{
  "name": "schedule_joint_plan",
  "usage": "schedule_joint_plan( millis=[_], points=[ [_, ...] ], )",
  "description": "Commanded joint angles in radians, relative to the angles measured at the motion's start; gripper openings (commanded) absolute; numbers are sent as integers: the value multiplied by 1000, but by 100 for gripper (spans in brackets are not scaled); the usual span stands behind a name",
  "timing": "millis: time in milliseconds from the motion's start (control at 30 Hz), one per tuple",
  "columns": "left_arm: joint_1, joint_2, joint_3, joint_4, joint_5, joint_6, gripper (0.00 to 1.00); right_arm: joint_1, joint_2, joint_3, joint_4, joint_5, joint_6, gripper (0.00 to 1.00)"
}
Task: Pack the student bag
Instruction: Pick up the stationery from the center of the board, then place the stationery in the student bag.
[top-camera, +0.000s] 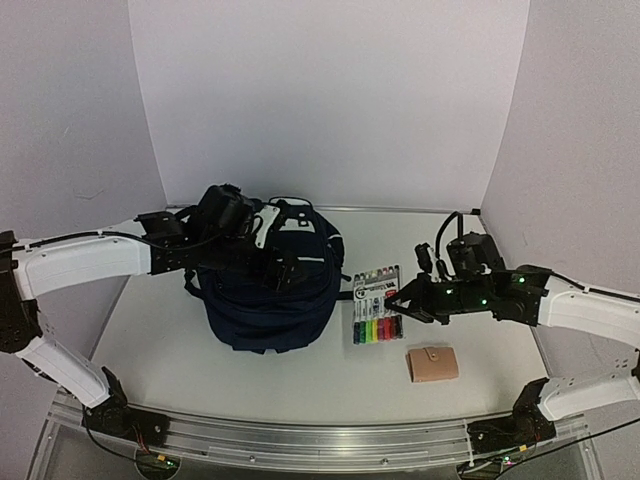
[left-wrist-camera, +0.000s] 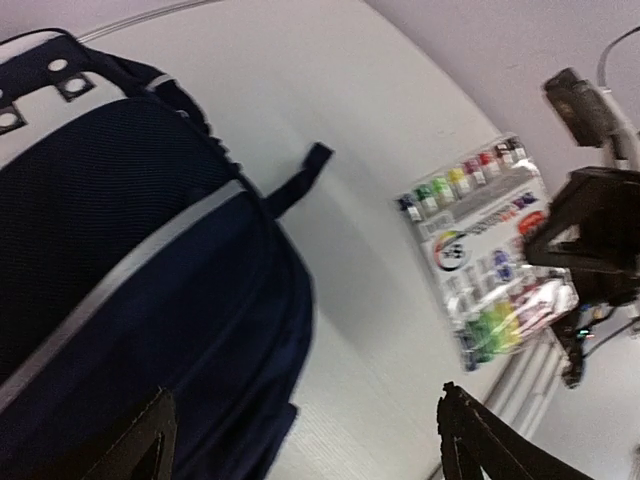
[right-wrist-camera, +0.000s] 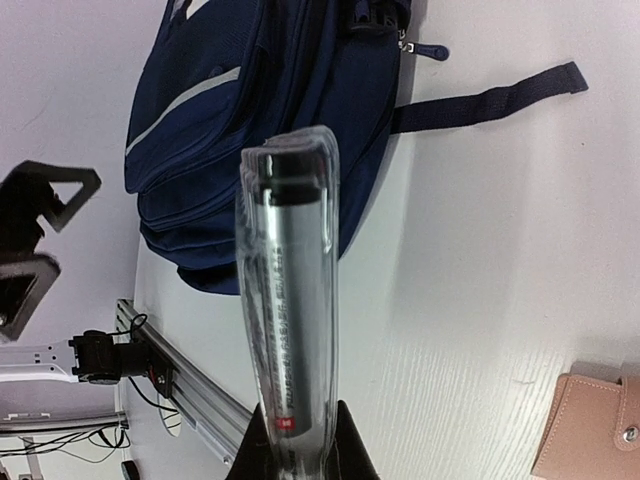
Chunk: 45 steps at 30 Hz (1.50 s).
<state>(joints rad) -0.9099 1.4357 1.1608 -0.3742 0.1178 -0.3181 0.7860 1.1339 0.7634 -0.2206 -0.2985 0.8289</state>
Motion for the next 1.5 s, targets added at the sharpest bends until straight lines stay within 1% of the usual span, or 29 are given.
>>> schedule_joint_plan(
  millis=[0, 33, 67, 200, 367, 533, 667, 733, 800, 900, 933, 967, 1000, 1067, 1100, 1200, 1333, 1467],
  points=[
    [0, 151, 102, -208, -380, 247, 91, 1, -31, 37, -4, 15, 7, 0],
    [0, 171, 111, -206, -433, 278, 91, 2, -35, 37, -4, 12, 7, 0],
    [0, 186, 115, -197, -455, 298, 92, 2, -40, 37, -3, 12, 6, 0],
    [-2, 198, 97, -135, -507, 418, 93, 2, -57, 37, -3, 12, 4, 0],
    [-1, 208, 93, -103, -671, 481, 93, 2, -58, 31, -1, 12, 4, 0],
    [-1, 158, 90, -26, -699, 530, 93, 2, -42, 29, 3, 2, 3, 0],
    [5, 138, 102, -13, -694, 551, 92, 2, -28, 34, 8, -8, 1, 0],
    [7, 139, 105, -15, -693, 559, 90, 2, -21, 35, 14, -15, 1, 0],
    [10, 145, 105, -20, -694, 564, 85, 1, -16, 36, 18, -21, 4, 0],
    [11, 152, 106, -31, -697, 567, 64, 2, -16, 33, 23, -22, 9, 0],
    [11, 153, 107, -35, -694, 567, 56, 2, -15, 33, 26, -23, 12, 0],
    [11, 153, 108, -40, -687, 566, 40, 2, -14, 31, 31, -26, 17, 0],
    [11, 151, 111, -43, -676, 563, 27, 2, -12, 28, 37, -30, 23, 0],
    [11, 146, 124, -56, -638, 546, 7, 2, -6, 18, 74, -55, 47, 0],
    [11, 143, 138, -62, -614, 539, 2, 1, -4, 12, 95, -72, 65, 0],
    [-6, 138, 187, -92, -512, 520, 0, 2, 0, -8, 152, -113, 105, 0],
    [-82, 171, 302, -145, -487, 515, 0, 2, 2, -13, 182, -140, 128, 0],
    [-116, 219, 436, -204, -381, 422, 0, 1, 6, -19, 210, -174, 153, 0]
  ],
)
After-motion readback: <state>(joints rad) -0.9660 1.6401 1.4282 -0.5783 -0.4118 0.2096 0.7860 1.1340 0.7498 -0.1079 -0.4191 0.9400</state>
